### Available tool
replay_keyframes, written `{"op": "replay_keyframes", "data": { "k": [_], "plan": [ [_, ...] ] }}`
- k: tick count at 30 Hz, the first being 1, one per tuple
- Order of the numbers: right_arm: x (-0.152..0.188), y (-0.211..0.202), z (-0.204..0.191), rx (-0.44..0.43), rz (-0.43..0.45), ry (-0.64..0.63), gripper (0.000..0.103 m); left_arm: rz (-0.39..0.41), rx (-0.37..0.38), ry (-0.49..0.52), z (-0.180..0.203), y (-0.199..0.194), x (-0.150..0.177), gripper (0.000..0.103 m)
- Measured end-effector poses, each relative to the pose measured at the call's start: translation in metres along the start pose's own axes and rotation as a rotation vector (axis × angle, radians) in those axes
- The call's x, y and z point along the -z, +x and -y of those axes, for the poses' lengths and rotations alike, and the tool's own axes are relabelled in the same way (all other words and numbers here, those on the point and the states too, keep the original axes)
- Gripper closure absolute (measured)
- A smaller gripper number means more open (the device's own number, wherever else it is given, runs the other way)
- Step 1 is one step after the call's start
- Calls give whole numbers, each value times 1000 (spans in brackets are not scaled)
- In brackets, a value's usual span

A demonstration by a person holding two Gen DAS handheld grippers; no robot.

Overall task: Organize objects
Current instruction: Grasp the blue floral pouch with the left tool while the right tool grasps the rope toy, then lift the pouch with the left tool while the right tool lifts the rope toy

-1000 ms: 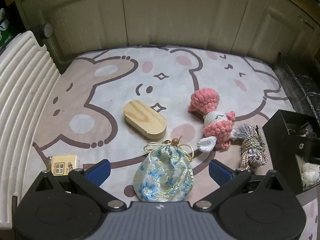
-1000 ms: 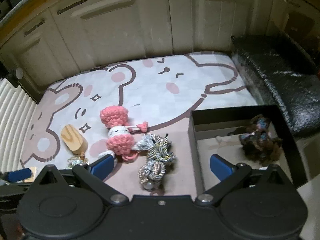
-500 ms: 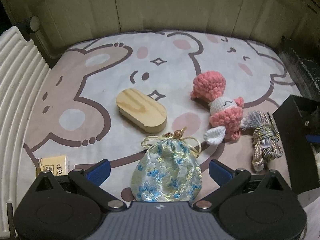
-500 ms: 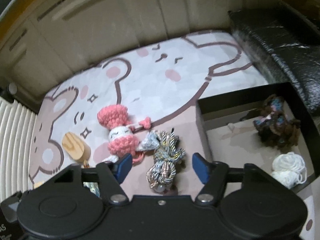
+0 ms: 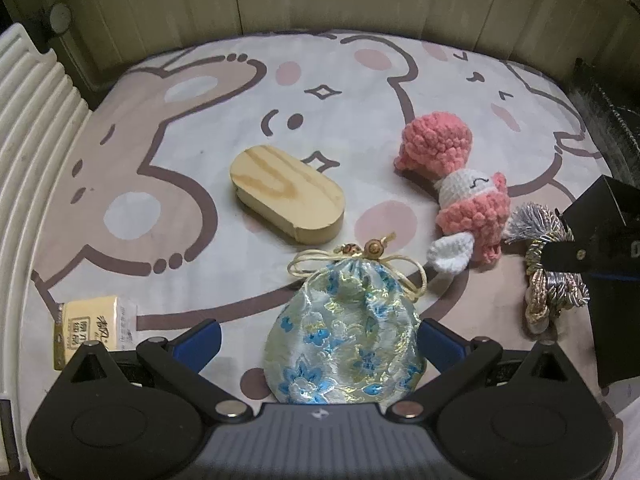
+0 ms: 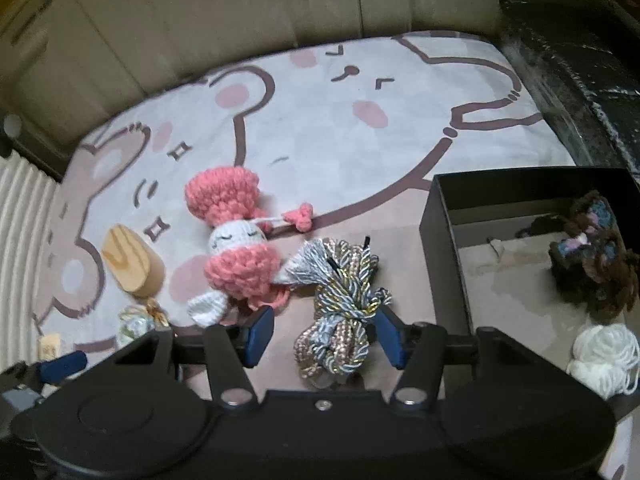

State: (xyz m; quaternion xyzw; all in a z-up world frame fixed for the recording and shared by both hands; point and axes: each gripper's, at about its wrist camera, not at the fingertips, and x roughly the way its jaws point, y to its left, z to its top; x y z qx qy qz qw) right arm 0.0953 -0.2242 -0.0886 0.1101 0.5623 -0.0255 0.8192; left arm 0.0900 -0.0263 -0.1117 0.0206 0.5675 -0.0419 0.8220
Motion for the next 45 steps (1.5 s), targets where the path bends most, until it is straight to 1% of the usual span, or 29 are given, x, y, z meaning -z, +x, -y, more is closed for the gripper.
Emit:
{"op": "replay_keyframes", "data": {
  "k": [1, 7, 14, 19, 23, 25, 27, 28, 29, 30, 34, 37, 39, 45],
  "plan": [
    [0, 3, 0, 6, -7, -6, 48, -4, 1, -1, 1, 1, 0, 0],
    [1, 17, 0, 69, -29, -48, 49, -20, 4, 5, 5, 7, 0, 0],
    [3, 26, -13, 125, -28, -142, 45, -37, 6, 3, 9, 14, -2, 0],
    [7, 30, -19, 171, -40, -218, 49, -57, 6, 1, 11, 19, -2, 0],
    [9, 29, -18, 170, -47, -244, 52, -96, 30, -34, 9, 25, -2, 0],
    [9, 28, -18, 163, -48, -257, 54, -106, 32, -36, 9, 26, -2, 0],
    [9, 27, -16, 151, -54, -254, 57, -103, 32, -39, 9, 25, -3, 2],
    [9, 26, -15, 145, -57, -249, 60, -100, 31, -42, 8, 24, -3, 6],
    [9, 25, -15, 139, -61, -245, 66, -99, 33, -49, 7, 24, -4, 11],
    [9, 24, -14, 131, -64, -239, 66, -104, 34, -57, 6, 24, -5, 14],
    [10, 20, -14, 121, -65, -248, 66, -116, 37, -60, 4, 22, -6, 17],
    [10, 15, -13, 104, -58, -239, 66, -115, 8, -51, 2, 19, -8, 18],
    [10, 11, -12, 90, -48, -228, 67, -104, -6, -53, 0, 15, -8, 18],
    [11, -2, -11, 61, -20, -213, 67, -67, 1, -73, -5, -2, -10, 18]
  ]
}}
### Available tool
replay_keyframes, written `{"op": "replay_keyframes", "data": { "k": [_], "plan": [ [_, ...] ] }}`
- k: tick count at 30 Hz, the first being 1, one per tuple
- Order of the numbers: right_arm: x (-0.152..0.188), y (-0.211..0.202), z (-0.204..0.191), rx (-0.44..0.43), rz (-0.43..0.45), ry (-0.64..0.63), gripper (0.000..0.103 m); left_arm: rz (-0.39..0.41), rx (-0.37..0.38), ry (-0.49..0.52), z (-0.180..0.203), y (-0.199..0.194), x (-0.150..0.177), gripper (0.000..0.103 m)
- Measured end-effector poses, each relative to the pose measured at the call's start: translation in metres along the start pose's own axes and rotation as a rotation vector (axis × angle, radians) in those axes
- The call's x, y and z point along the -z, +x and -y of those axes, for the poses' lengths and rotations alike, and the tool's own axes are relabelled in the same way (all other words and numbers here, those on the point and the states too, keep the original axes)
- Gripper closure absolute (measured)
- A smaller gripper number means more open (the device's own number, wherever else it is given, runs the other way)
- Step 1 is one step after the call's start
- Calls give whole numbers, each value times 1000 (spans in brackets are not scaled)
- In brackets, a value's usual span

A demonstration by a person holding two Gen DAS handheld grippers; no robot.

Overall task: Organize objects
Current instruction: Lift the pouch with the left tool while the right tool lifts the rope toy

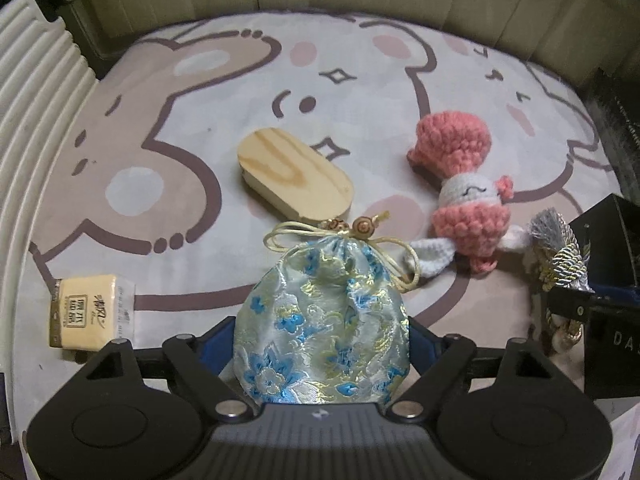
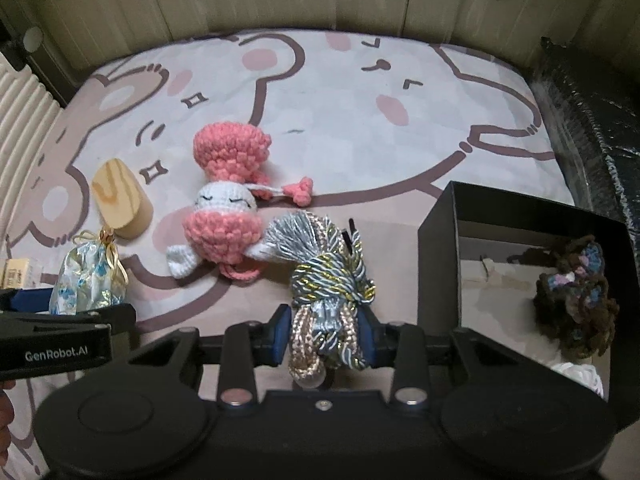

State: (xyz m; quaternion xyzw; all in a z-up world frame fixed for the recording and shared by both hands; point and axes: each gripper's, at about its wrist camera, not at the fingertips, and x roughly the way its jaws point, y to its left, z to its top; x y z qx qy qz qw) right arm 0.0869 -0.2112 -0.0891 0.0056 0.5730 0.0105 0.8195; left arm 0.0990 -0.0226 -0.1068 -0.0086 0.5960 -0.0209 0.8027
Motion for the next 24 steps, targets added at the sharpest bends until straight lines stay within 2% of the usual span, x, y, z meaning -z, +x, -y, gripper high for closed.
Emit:
{"op": "replay_keyframes", "data": {
  "k": [7, 11, 17, 20, 24],
  "plan": [
    [2, -24, 0, -51, 54, 33, 68, 54, -15, -23, -3, -23, 1, 18],
    [4, -38, 2, -71, 86, 58, 70, 97, -50, -10, -2, -39, 3, 18],
    [9, -51, 5, -86, 109, 82, 72, 132, -46, -28, -3, -58, 7, 18],
    [13, -53, 4, -96, 101, 79, 72, 146, -41, -29, -2, -66, 9, 18],
    [20, -42, -2, -122, 20, 56, 72, 161, -43, -15, 2, -73, 13, 18]
  ]
}}
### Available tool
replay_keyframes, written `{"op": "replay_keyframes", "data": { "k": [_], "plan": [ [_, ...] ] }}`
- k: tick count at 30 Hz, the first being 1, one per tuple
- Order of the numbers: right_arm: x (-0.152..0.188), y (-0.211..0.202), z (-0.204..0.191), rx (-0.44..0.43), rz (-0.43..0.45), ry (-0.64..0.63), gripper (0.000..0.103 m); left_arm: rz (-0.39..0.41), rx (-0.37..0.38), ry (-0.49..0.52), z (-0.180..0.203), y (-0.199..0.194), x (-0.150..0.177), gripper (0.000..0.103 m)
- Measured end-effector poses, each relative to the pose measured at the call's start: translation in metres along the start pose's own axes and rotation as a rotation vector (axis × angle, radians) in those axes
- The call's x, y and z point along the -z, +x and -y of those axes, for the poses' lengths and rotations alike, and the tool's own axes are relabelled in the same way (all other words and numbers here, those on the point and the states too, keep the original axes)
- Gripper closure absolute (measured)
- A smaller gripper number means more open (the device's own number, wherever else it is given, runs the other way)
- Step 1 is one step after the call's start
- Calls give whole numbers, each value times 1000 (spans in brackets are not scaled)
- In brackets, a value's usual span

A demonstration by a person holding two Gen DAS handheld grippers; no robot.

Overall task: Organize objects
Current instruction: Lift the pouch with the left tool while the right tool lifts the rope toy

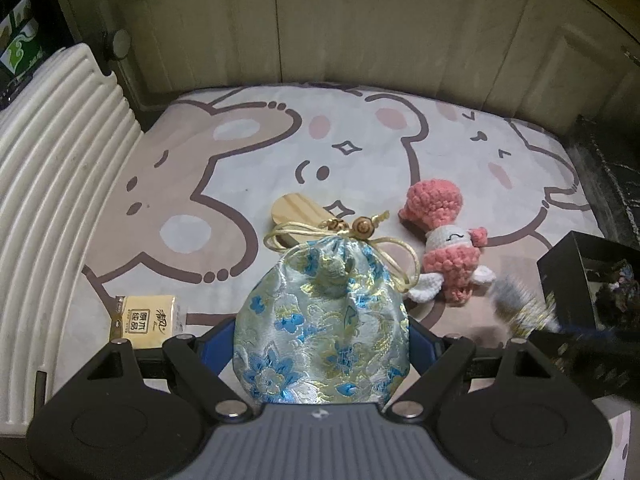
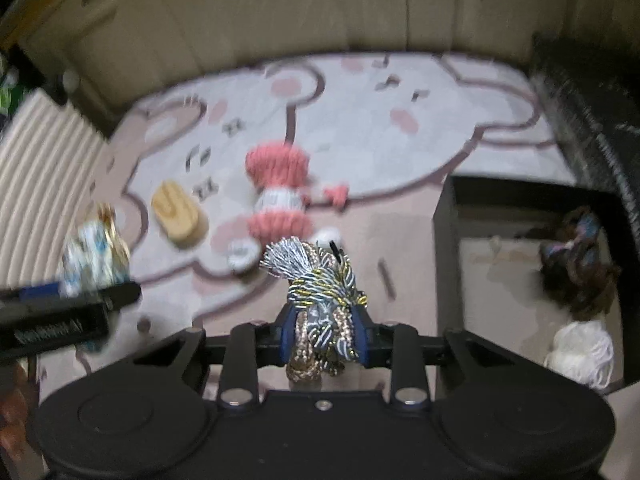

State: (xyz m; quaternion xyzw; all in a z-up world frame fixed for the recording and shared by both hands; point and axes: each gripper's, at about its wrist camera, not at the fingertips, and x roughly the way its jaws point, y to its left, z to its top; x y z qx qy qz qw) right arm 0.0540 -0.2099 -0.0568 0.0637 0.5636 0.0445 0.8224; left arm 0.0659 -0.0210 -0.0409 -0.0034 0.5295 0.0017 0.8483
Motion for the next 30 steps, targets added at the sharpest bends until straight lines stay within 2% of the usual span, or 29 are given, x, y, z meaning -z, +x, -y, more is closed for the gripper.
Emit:
{"op": "replay_keyframes", "data": {
  "k": [4, 10, 17, 22, 30],
  "plan": [
    [6, 21, -6, 23, -87, -37, 72, 6, 3, 2, 0, -1, 0, 18],
    [13, 47, -16, 60, -173, -119, 69, -3, 16, 0, -1, 5, -3, 18],
    [14, 61, -17, 49, -208, -128, 64, -16, 26, 9, 0, 10, -4, 18],
    [10, 51, -18, 66, -165, -144, 67, -12, 22, 8, -1, 9, -3, 18],
    [1, 17, -15, 19, -46, -79, 67, 17, -1, -14, -6, -2, -4, 18]
  ]
}}
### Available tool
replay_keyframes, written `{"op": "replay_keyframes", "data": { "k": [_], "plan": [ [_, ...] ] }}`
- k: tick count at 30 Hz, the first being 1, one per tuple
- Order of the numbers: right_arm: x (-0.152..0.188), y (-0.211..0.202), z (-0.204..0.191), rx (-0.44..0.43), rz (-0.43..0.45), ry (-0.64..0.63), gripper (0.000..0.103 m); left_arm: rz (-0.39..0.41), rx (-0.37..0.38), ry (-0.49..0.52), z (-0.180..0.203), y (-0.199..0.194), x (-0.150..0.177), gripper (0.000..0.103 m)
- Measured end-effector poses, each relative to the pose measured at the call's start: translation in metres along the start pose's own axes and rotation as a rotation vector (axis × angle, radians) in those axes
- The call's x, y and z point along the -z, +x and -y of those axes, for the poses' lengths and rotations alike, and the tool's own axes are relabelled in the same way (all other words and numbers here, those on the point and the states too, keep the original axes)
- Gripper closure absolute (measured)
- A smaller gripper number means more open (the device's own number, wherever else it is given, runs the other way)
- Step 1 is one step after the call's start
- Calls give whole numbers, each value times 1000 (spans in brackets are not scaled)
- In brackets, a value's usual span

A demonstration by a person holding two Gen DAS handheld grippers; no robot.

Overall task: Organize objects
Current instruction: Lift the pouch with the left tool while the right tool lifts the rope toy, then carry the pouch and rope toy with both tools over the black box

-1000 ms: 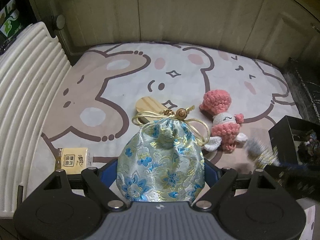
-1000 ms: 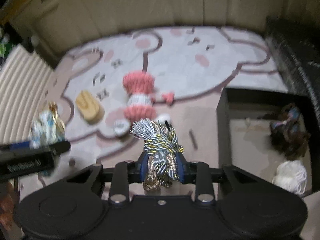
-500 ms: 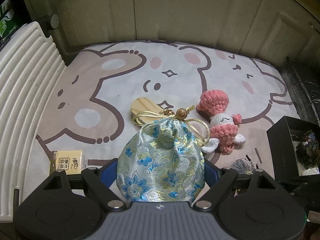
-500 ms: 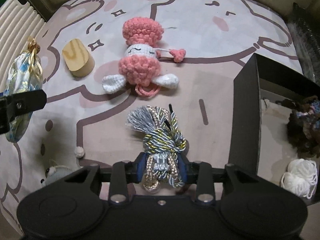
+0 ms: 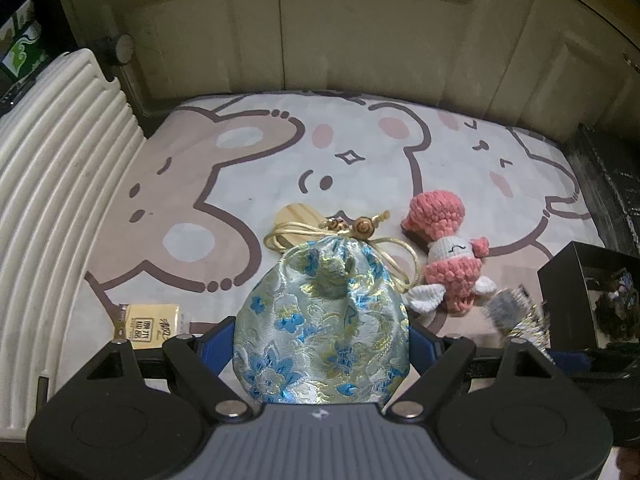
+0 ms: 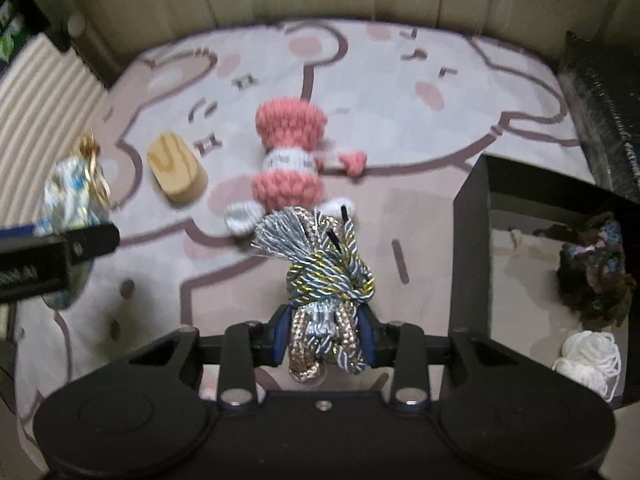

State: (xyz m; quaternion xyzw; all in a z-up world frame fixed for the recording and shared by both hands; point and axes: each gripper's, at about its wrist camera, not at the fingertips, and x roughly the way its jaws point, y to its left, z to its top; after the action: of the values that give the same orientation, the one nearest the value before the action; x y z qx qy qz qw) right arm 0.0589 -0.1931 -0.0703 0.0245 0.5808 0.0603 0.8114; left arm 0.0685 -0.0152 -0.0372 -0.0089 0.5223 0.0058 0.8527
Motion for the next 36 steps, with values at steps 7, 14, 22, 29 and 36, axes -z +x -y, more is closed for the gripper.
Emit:
{"op": "replay_keyframes", "data": {
  "k": [7, 14, 22, 29, 36],
  "plan": [
    [-3, -26, -1, -7, 98, 31, 67, 29, -21, -1, -3, -12, 0, 18],
    [-2, -45, -2, 15, 170, 30, 67, 67, -45, 6, -2, -25, 0, 18],
    [-5, -62, -7, 18, 240, 49, 67, 107, -75, 12, -7, -40, 2, 18],
    [-6, -71, -17, 26, 275, 35, 67, 131, -100, 3, -16, -50, 4, 18],
    [-3, -82, -22, 48, 305, 17, 67, 152, -97, -11, -19, -57, 5, 18]
  ]
}}
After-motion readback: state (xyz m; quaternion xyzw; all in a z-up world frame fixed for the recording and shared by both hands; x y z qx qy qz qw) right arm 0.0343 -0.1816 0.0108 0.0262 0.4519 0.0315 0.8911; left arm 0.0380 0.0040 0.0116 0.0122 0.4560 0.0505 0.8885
